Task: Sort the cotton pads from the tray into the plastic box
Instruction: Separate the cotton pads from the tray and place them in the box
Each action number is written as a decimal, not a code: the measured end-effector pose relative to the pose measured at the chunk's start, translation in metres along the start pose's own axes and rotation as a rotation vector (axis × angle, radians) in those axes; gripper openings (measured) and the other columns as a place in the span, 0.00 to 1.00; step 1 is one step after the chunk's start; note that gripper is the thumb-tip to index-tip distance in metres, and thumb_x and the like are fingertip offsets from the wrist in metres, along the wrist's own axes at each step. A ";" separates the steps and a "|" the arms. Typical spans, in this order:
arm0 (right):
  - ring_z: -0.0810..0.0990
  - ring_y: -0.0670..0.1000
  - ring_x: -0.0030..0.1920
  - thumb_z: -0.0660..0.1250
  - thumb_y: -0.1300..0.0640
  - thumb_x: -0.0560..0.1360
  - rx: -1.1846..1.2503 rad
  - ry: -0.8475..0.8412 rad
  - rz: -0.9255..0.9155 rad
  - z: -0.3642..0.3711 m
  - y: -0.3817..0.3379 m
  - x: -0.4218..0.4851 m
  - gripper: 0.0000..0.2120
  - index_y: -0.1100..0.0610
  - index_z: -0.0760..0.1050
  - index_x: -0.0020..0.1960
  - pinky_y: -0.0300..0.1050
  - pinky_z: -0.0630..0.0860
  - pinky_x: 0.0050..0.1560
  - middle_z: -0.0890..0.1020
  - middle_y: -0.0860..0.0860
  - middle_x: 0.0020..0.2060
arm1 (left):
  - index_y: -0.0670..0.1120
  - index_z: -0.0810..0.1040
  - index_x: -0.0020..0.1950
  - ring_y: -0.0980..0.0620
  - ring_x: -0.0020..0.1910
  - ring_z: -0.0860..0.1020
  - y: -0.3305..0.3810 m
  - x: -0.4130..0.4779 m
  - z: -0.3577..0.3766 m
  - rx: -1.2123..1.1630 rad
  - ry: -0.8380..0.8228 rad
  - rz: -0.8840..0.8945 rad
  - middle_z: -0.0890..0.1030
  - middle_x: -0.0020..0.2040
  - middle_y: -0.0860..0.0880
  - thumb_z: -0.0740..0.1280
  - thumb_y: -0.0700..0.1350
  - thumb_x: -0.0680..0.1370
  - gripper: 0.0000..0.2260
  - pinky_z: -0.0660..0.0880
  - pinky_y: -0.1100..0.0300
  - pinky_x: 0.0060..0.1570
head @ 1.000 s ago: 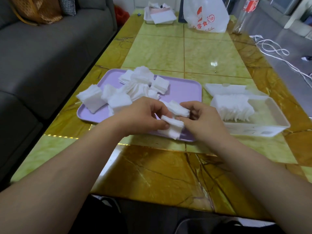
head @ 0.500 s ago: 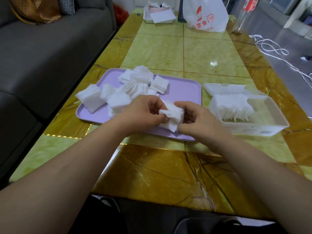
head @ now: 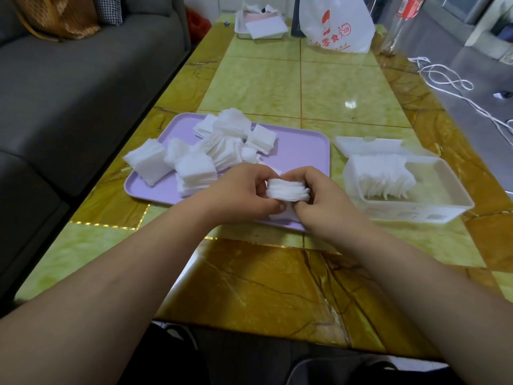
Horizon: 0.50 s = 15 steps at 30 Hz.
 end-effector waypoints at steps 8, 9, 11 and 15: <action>0.75 0.50 0.63 0.59 0.72 0.73 0.062 -0.070 0.072 0.011 -0.010 -0.004 0.41 0.42 0.59 0.79 0.35 0.72 0.51 0.68 0.43 0.71 | 0.52 0.78 0.55 0.55 0.38 0.80 0.010 -0.001 0.009 0.028 0.038 -0.018 0.82 0.40 0.51 0.74 0.47 0.72 0.12 0.75 0.61 0.38; 0.75 0.50 0.63 0.59 0.71 0.74 0.060 -0.075 0.065 0.010 -0.010 -0.005 0.41 0.42 0.58 0.80 0.35 0.73 0.49 0.67 0.42 0.71 | 0.51 0.78 0.55 0.55 0.39 0.81 0.011 -0.001 0.009 0.018 0.041 -0.022 0.83 0.41 0.51 0.74 0.47 0.73 0.12 0.76 0.60 0.39; 0.77 0.50 0.61 0.58 0.71 0.75 0.045 -0.039 0.032 0.006 -0.011 -0.005 0.39 0.44 0.59 0.80 0.32 0.73 0.48 0.69 0.42 0.70 | 0.49 0.80 0.54 0.52 0.40 0.82 0.012 0.001 0.008 -0.047 0.049 -0.033 0.85 0.42 0.48 0.75 0.48 0.73 0.12 0.77 0.55 0.42; 0.79 0.46 0.60 0.63 0.70 0.73 0.111 0.122 -0.009 -0.012 -0.016 -0.003 0.33 0.51 0.68 0.76 0.33 0.76 0.59 0.78 0.48 0.64 | 0.47 0.81 0.54 0.50 0.40 0.84 0.023 0.002 0.005 -0.213 0.046 -0.040 0.86 0.42 0.48 0.76 0.44 0.74 0.11 0.78 0.53 0.40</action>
Point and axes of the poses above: each hand's wrist, its own x-axis towards the middle knuckle, its own z-axis out of the palm, y = z × x, the point moved 1 cm from there along x, towards the middle knuckle
